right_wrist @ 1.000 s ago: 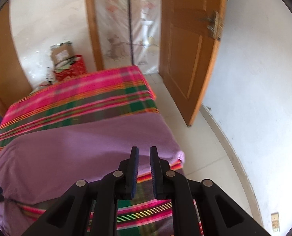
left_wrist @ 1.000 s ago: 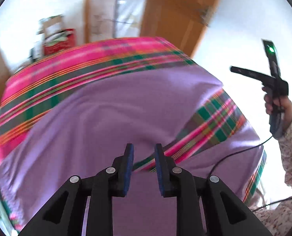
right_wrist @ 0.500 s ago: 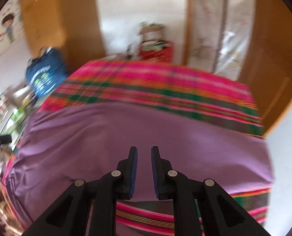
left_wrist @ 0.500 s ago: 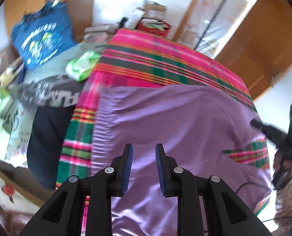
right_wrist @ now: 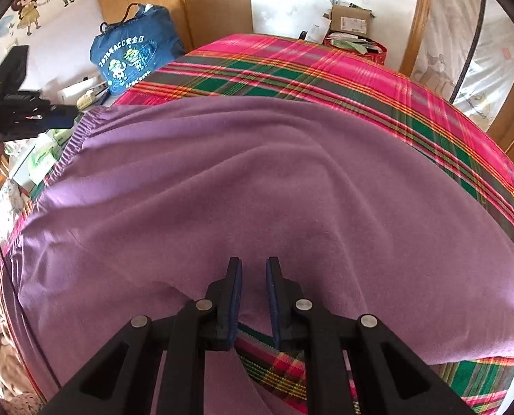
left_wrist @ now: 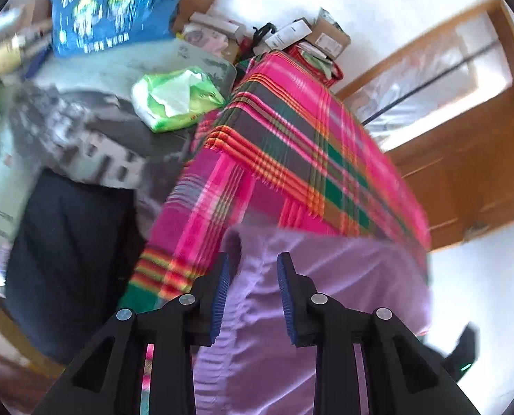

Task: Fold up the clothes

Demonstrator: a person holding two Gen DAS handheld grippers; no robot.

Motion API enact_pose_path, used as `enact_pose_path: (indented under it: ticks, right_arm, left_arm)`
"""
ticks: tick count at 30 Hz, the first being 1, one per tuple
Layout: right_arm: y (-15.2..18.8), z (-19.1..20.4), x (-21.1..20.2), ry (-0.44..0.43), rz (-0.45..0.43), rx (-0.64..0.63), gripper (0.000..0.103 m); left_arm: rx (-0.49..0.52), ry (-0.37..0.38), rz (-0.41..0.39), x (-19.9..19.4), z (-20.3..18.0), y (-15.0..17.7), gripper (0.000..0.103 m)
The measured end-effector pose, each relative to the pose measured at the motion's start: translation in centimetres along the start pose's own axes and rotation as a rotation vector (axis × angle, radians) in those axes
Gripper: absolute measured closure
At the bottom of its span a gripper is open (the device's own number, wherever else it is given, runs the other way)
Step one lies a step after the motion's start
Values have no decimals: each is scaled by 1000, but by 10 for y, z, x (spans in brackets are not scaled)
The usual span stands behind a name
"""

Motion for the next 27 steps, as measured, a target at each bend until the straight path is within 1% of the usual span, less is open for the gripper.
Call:
enact_pose_path:
  ticks: [1,5,7,9,10,15,19,21,22,23,24,25,27]
  right_arm:
    - [0,-1,-2,-2,-4,11,89]
    - [1,-4,-4,-8,-9,53,89]
    - [1,-4,-3,-7,-8,70,89]
    - [2,-4,-2,-7,-8,86,89]
    - [2,-4,-2,-5,-9,90,89]
    - [2,-3,-1,-6,-23,124,89]
    - [2,0,-1,-7,-32,138,89]
    - [2,1,-1,-5,-34,145,89]
    - [2,1,-1,-3,-35,148,89]
    - [2,1,-1,-2,-36,151,89]
    - [2,2,0,-1,-37,155,89]
    - [2,2,0,0,-38,158,89]
    - [3,2,0,2,-40,164,89]
  left_arm:
    - [-22,38,14,4,0,-3,74]
    - [-51,172,88,19,-5,-4,74]
    - [-89,218,110,25,-2,-7,74]
    - [-153,238,136,33,5,-11,74]
    - [-161,249,141,36,6,-12,74]
    - [-214,393,216,52,-8,-11,74]
    - [-299,452,263,64,-10,-13,74]
    - [-319,461,253,66,-8,-16,74]
    - [-318,461,243,66,-8,-17,82]
    - [-318,450,231,65,-6,-19,93]
    - [-321,445,223,64,-5,-20,96]
    - [-336,442,205,63,-2,-22,95]
    - [-362,450,150,57,3,-27,96]
Point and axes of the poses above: each gripper's, at about its wrist camera, not at the fingertips, and x roughly the way its jaws point, z to its left, y to its underside, the point moved 7 cm from there along x, roughly the way its jaws point, and after that the axes turned 10 degrees about -y, right-handed, at the moved point
